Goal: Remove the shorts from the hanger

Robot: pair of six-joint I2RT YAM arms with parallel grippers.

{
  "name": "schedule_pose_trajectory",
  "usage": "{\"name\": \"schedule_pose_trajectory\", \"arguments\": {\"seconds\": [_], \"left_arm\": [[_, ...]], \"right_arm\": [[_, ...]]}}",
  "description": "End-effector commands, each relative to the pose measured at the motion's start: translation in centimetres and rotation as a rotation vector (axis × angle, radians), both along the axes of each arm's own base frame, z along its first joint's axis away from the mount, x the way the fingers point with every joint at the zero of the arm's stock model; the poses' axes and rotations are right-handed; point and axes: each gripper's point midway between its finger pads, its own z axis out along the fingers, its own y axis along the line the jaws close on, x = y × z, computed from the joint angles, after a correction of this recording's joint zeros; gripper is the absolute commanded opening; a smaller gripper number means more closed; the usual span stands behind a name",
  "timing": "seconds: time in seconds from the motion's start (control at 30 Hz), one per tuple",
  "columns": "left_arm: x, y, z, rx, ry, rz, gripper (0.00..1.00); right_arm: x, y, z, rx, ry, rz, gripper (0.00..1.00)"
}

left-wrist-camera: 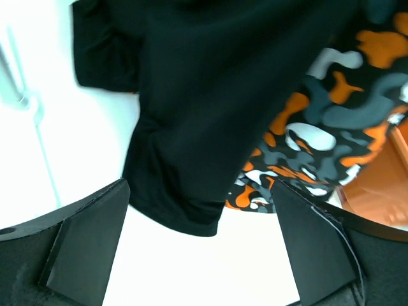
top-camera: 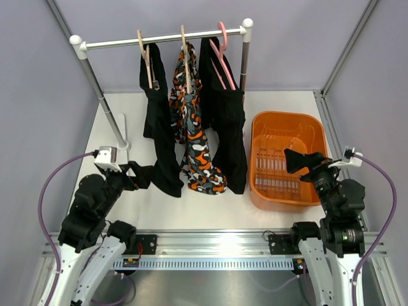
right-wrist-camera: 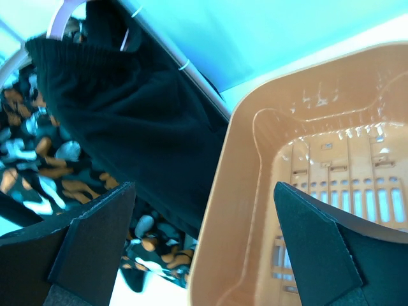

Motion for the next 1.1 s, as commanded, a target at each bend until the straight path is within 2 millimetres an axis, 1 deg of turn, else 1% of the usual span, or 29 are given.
{"name": "schedule_pose_trajectory", "arguments": {"seconds": [0.0,0.07,0.17,0.3,0.43,0.57,0.63,0.67,0.7,0.73,0.77,0.8,0.83,0.87,0.93,0.97,1.0,1.03,1.07], "left_arm": [[0.6,1.5,0.5,-0.06,-0.013,0.124,0.99],[0.6,1.5,0.5,-0.059,-0.011,0.124,0.99],[0.6,1.6,0.6,-0.06,-0.014,0.127,0.99],[0.6,1.6,0.6,-0.06,-0.014,0.125,0.99],[0.6,1.6,0.6,-0.06,-0.014,0.125,0.99],[0.6,1.5,0.6,-0.061,-0.015,0.124,0.99],[0.6,1.5,0.6,-0.061,-0.015,0.124,0.99],[0.6,1.5,0.5,-0.059,-0.014,0.124,0.99],[0.6,1.5,0.6,-0.061,-0.015,0.124,0.99],[0.6,1.5,0.5,-0.061,-0.015,0.124,0.99],[0.6,1.5,0.5,-0.059,-0.014,0.124,0.99],[0.6,1.5,0.5,-0.058,-0.012,0.124,0.99],[0.6,1.5,0.5,-0.059,-0.011,0.122,0.99],[0.6,1.5,0.5,-0.057,-0.01,0.122,0.99],[0.6,1.5,0.5,-0.06,-0.012,0.124,0.99],[0.7,1.5,0.5,-0.059,-0.011,0.125,0.99],[0.6,1.6,0.5,-0.058,-0.011,0.127,0.99],[0.7,1.6,0.4,-0.055,-0.008,0.128,0.99],[0.7,1.6,0.4,-0.056,-0.008,0.13,0.99]], "right_arm": [[0.7,0.9,2.4,0.1,0.002,0.039,0.99],[0.9,1.0,2.0,0.096,0.026,0.043,0.99],[1.1,1.0,2.0,0.089,0.029,0.044,0.99],[0.8,1.0,2.8,0.077,-0.002,0.048,0.99],[0.9,0.9,3.0,0.056,0.01,0.047,0.99],[1.0,1.1,4.2,0.04,-0.006,0.06,0.99],[1.2,1.3,5.5,0.032,-0.023,0.071,1.0],[1.8,1.4,5.7,0.032,-0.012,0.075,0.99],[1.8,1.5,7.1,0.03,-0.035,0.083,0.99],[2.0,1.9,7.7,0.028,-0.04,0.109,1.0],[2.7,2.2,8.8,0.026,-0.04,0.125,0.99],[3.0,2.5,9.5,0.022,-0.045,0.144,1.0],[3.2,3.2,10.1,0.021,-0.044,0.189,1.0],[4.1,3.5,11.3,0.02,-0.045,0.203,0.99],[4.8,4.2,12.6,0.019,-0.056,0.24,0.99],[5.7,4.4,14.0,0.01,-0.067,0.245,0.99],[6.1,5.2,14.7,0.005,-0.073,0.262,0.99],[6.6,5.7,14.9,-0.026,-0.066,0.264,0.98],[7.5,6.4,16.6,-0.044,-0.08,0.271,0.97]]}}
